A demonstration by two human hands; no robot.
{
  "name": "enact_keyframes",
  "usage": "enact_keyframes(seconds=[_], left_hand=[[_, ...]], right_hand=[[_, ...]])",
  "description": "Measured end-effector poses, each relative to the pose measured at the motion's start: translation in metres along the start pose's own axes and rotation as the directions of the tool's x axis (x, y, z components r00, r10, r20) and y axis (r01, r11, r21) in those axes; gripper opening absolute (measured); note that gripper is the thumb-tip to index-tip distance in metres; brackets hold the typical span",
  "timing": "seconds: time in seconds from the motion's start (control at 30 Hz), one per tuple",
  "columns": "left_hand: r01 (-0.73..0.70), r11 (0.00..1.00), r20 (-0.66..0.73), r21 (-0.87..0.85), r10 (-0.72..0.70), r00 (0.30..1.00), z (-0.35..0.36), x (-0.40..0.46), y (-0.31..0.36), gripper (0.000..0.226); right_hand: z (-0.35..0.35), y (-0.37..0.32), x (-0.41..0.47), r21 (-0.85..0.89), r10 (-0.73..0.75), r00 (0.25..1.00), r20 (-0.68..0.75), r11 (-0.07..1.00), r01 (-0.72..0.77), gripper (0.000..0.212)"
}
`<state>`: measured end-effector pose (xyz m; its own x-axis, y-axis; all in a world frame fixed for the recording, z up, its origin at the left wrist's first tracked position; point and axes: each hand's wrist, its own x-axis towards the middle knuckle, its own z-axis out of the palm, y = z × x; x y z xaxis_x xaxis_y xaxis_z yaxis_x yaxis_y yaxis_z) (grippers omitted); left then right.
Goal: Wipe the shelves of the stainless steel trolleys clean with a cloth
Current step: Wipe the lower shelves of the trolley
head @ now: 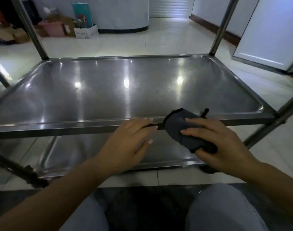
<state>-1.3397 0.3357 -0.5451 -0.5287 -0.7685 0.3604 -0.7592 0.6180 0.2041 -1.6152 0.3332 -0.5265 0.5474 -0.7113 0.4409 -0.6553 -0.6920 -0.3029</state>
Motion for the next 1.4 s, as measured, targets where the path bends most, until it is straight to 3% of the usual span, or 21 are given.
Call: enact_keyframes(seconds=[0.07,0.13,0.3,0.53,0.7,0.77,0.83,1.0,1.1,1.13,1.17,1.3,1.4], left_hand=[[-0.068,0.998,-0.022,0.016,0.069,0.997,0.010,-0.011,-0.001,0.039],[-0.073,0.996,0.016,0.045,0.073,0.997,0.027,-0.023,-0.007,0.040],[0.143,0.986,0.231,0.083,-0.159,0.960,0.080,-0.042,-0.042,0.042],[0.372,0.865,0.336,0.337,-0.480,0.810,0.168,-0.035,-0.093,0.052],[0.547,0.769,0.339,0.331,-0.638,0.692,0.231,-0.038,-0.112,0.066],[0.637,0.713,0.362,0.295,-0.700,0.616,0.253,-0.045,-0.115,0.076],[0.680,0.679,0.366,0.276,-0.728,0.579,0.271,-0.056,-0.116,0.082],[0.674,0.688,0.361,0.268,-0.720,0.592,0.282,-0.064,-0.125,0.095],[0.668,0.693,0.378,0.270,-0.715,0.588,0.281,-0.062,-0.125,0.096],[0.666,0.694,0.382,0.275,-0.714,0.586,0.280,-0.062,-0.124,0.096],[0.664,0.693,0.385,0.280,-0.715,0.584,0.279,-0.061,-0.124,0.096],[0.663,0.688,0.422,0.296,-0.717,0.555,0.277,-0.057,-0.126,0.098],[0.663,0.683,0.438,0.305,-0.719,0.540,0.278,-0.058,-0.128,0.093]], right_hand=[[0.011,0.002,-0.018,-0.047,-0.065,0.997,0.047,0.997,0.067,0.045],[0.031,0.010,-0.032,-0.043,-0.036,0.992,0.121,0.998,0.042,0.048],[0.100,0.047,-0.049,0.016,0.259,0.939,0.225,0.963,-0.270,0.051],[0.215,0.087,-0.031,-0.055,0.442,0.857,0.267,0.894,-0.444,0.054],[0.271,0.103,-0.042,0.000,0.327,0.852,0.410,0.933,-0.359,0.055],[0.268,0.124,-0.053,0.022,0.332,0.865,0.375,0.930,-0.367,0.055],[0.255,0.154,-0.062,0.007,0.441,0.850,0.289,0.886,-0.463,0.057],[0.221,0.240,-0.079,-0.119,0.775,0.625,0.090,0.632,-0.766,0.049],[0.235,0.244,-0.057,-0.172,0.906,0.420,0.044,0.421,-0.890,0.054],[0.245,0.236,-0.044,-0.165,0.922,0.384,0.044,0.386,-0.908,0.055],[0.257,0.226,-0.029,-0.155,0.916,0.396,0.056,0.400,-0.903,0.055],[0.308,0.164,0.025,-0.174,0.695,0.693,0.190,0.719,-0.673,0.056],[0.336,0.120,0.041,-0.104,0.523,0.802,0.287,0.850,-0.517,0.056]])
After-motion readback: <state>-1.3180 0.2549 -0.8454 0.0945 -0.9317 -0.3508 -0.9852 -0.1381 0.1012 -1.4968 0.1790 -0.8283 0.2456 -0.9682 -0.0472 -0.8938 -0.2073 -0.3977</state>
